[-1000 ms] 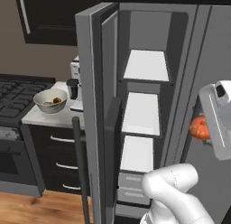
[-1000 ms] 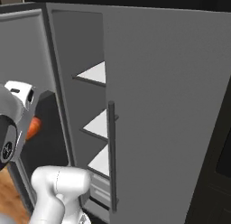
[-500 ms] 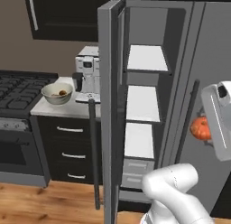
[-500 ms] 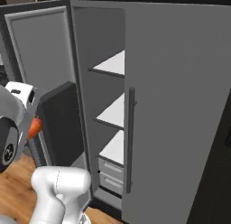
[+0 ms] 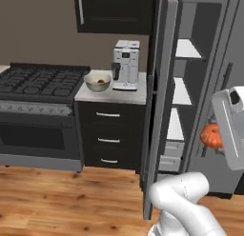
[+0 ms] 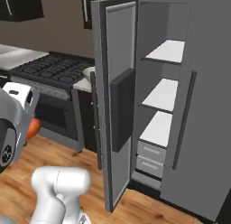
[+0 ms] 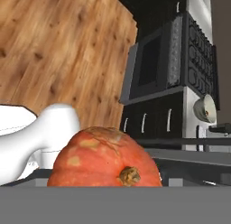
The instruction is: Take the potato, mango, and squash from the freezer and place them in the bowl on the counter.
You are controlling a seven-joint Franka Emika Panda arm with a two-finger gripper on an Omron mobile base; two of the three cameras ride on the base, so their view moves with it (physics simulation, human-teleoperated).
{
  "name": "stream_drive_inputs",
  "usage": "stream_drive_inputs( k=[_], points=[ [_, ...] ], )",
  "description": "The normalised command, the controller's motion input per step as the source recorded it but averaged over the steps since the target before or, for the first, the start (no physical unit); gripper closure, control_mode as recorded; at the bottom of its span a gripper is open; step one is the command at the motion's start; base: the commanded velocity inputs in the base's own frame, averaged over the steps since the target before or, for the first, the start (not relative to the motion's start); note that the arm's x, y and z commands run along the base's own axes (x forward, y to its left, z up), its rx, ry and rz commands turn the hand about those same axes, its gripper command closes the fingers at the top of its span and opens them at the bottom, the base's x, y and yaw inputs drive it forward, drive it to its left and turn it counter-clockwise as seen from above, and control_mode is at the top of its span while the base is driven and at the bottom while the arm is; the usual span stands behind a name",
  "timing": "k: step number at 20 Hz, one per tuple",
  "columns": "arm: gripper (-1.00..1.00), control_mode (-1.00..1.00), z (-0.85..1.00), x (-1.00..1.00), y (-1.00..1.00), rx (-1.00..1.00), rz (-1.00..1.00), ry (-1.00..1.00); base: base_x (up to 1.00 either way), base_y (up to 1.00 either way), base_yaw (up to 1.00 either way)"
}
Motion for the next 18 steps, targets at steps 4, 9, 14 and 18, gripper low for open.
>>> stream_drive_inputs(
  k=[4, 9, 14, 18],
  points=[
    [1.0, 1.0, 0.0, 0.0, 0.0, 0.0, 0.0, 0.0, 0.4, 1.0, -0.15],
    [1.0, 1.0, 0.0, 0.0, 0.0, 0.0, 0.0, 0.0, 0.89, 1.0, -0.19],
    [1.0, 1.0, 0.0, 0.0, 0.0, 0.0, 0.0, 0.0, 1.0, 1.0, -0.32],
    [1.0, 1.0, 0.0, 0.0, 0.0, 0.0, 0.0, 0.0, 1.0, 0.98, -0.54]
  ],
)
